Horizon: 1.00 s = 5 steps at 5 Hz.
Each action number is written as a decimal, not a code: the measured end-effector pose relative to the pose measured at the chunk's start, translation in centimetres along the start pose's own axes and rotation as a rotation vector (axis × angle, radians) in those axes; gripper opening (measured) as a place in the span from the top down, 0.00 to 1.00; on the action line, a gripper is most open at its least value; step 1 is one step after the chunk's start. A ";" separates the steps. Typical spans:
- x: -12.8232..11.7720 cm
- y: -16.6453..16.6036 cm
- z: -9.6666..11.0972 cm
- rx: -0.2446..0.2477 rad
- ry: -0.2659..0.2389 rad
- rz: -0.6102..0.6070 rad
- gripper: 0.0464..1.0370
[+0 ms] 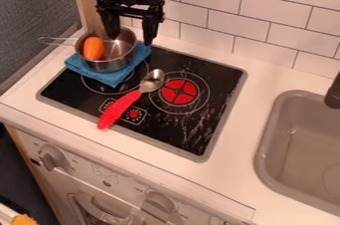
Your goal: Move the red spoon to the upper right corner of the stove
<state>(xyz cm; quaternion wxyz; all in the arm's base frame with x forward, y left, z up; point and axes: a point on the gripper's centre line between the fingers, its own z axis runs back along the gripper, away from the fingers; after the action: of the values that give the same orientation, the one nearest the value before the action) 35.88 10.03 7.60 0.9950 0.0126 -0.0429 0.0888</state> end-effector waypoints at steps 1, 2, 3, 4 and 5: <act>-0.6 -0.1 -1.4 -0.004 0.040 0.000 0.04; -3.2 -0.3 -3.0 -0.013 0.093 -0.069 0.04; -5.1 0.0 -2.7 -0.014 0.076 -0.121 0.04; -6.9 0.4 -3.8 -0.012 0.109 -0.154 0.04; -7.7 0.6 -4.9 0.023 0.137 -0.192 0.04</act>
<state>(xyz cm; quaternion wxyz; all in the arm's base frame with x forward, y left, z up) 28.64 9.46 2.03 0.9994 0.0222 0.0277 -0.0060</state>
